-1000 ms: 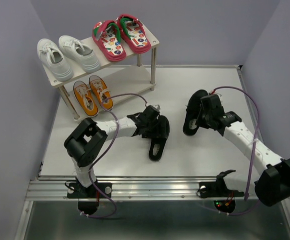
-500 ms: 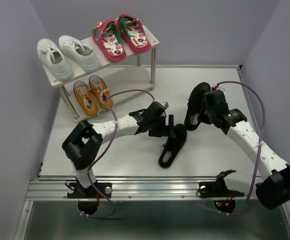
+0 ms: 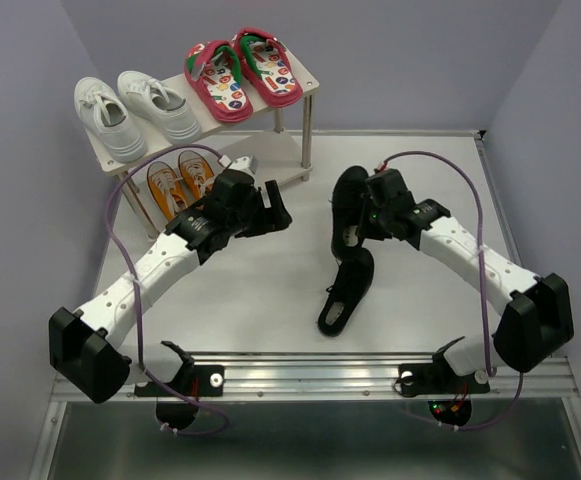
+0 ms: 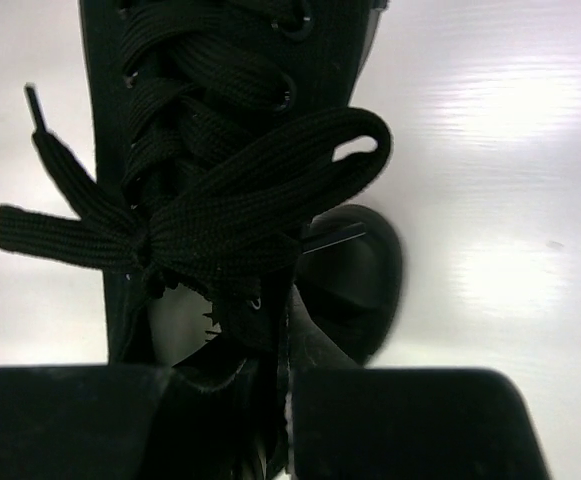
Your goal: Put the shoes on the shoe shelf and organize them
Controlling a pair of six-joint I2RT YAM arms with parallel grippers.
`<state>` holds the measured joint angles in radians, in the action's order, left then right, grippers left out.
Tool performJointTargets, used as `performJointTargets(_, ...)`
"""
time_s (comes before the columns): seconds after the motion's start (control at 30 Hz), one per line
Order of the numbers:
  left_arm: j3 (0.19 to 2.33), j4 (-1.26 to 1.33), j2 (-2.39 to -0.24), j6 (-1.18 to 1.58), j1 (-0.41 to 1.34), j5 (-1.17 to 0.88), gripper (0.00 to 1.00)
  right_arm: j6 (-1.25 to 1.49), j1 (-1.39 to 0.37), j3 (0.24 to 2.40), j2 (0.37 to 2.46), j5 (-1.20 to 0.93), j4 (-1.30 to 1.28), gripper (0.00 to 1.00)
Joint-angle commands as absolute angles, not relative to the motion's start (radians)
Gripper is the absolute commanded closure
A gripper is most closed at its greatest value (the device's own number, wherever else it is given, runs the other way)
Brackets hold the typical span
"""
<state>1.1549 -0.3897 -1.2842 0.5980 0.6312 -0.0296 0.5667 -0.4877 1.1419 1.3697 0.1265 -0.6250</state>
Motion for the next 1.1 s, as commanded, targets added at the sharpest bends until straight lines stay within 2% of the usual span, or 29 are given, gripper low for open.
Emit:
performJointTargets(0.0, 1.137, -0.439, -1.207, 0.606, 0.607, 0.076, 0.12, 0.603, -0.572, 1.212, 1.436, 0.049, -0.437, 0.99)
performJointTargets(0.33, 1.031, -0.391, -1.199, 0.612, 0.606, 0.034, 0.12, 0.612, -0.689, 1.253, 1.678, 0.009, -0.370, 0.99)
performJointTargets(0.43, 1.019, -0.390, -1.236, 0.609, 0.609, 0.023, 0.12, 0.606, -0.698, 1.267, 1.724, 0.008, -0.364, 0.82)
performJointTargets(0.47, 1.017, -0.393, -1.244, 0.607, 0.609, 0.018, 0.12, 0.604, -0.698, 1.269, 1.732, 0.008, -0.365, 0.71)
performJointTargets(0.5, 1.014, -0.391, -1.250, 0.606, 0.617, 0.020, 0.12, 0.603, -0.698, 1.269, 1.729, 0.009, -0.365, 0.51)
performJointTargets(0.53, 1.011, -0.391, -1.259, 0.606, 0.621, 0.021, 0.12, 0.601, -0.698, 1.269, 1.721, 0.012, -0.368, 0.42)
performJointTargets(0.57, 1.003, -0.384, -1.261, 0.607, 0.633, 0.020, 0.12, 0.600, -0.698, 1.270, 1.698, 0.053, -0.376, 0.26)
performJointTargets(0.67, 0.988, -0.351, -1.272, 0.615, 0.647, 0.005, 0.12, 0.581, -0.698, 1.279, 1.648, 0.147, -0.417, 0.17)
performJointTargets(0.77, 0.992, -0.328, -1.305, 0.611, 0.678, -0.028, 0.13, 0.574, -0.689, 1.267, 1.591, 0.237, -0.446, 0.16)
performJointTargets(0.9, 1.017, -0.315, -1.373, 0.632, 0.727, -0.020, 0.14, 0.589, -0.585, 1.175, 1.451, 0.278, -0.456, 0.15)
performJointTargets(0.93, 1.020, -0.307, -1.396, 0.653, 0.745, -0.018, 0.14, 0.592, -0.565, 1.161, 1.396, 0.284, -0.460, 0.13)
performJointTargets(0.97, 1.026, -0.284, -1.408, 0.672, 0.750, -0.017, 0.14, 0.594, -0.542, 1.148, 1.369, 0.302, -0.471, 0.06)
performJointTargets(1.07, 1.049, -0.259, -1.475, 0.729, 0.768, -0.011, 0.15, 0.583, -0.476, 1.109, 1.280, 0.351, -0.500, 0.04)
